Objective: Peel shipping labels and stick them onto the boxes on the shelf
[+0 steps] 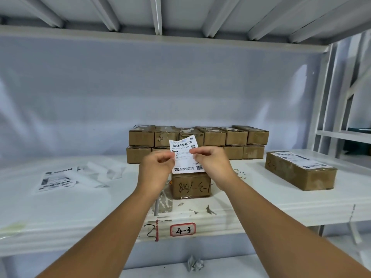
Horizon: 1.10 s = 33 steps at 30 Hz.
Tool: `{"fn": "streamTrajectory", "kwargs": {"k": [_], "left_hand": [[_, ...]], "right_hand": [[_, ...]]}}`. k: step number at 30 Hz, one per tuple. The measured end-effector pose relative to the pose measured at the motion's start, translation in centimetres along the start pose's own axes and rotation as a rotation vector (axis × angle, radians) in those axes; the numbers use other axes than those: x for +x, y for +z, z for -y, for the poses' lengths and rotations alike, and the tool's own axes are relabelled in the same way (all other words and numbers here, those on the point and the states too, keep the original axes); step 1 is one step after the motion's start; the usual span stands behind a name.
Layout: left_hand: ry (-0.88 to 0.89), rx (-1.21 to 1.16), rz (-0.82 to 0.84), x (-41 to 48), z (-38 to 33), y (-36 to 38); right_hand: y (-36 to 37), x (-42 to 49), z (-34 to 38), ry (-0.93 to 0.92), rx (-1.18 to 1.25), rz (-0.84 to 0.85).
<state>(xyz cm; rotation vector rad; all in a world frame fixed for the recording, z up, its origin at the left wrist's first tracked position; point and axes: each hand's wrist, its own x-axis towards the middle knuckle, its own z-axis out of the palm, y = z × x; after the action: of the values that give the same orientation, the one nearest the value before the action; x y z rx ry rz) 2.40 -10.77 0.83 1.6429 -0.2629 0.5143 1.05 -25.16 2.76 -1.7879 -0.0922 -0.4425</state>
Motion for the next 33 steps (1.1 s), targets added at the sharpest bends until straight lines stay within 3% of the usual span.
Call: {"fn": "streamTrajectory", "kwargs": {"k": [12, 21, 33], "left_hand": [[0.126, 0.147, -0.005, -0.8, 0.6, 0.2], [0.159, 0.212, -0.029, -0.4, 1.2, 0.2], [0.212, 0.286, -0.013, -0.1, 1.3, 0.3]], "right_hand": [[0.0, -0.6, -1.1, 0.081, 0.378, -0.003], [-0.1, -0.8, -1.4, 0.038, 0.205, 0.034], [-0.1, -1.1, -1.3, 0.014, 0.145, 0.002]]}}
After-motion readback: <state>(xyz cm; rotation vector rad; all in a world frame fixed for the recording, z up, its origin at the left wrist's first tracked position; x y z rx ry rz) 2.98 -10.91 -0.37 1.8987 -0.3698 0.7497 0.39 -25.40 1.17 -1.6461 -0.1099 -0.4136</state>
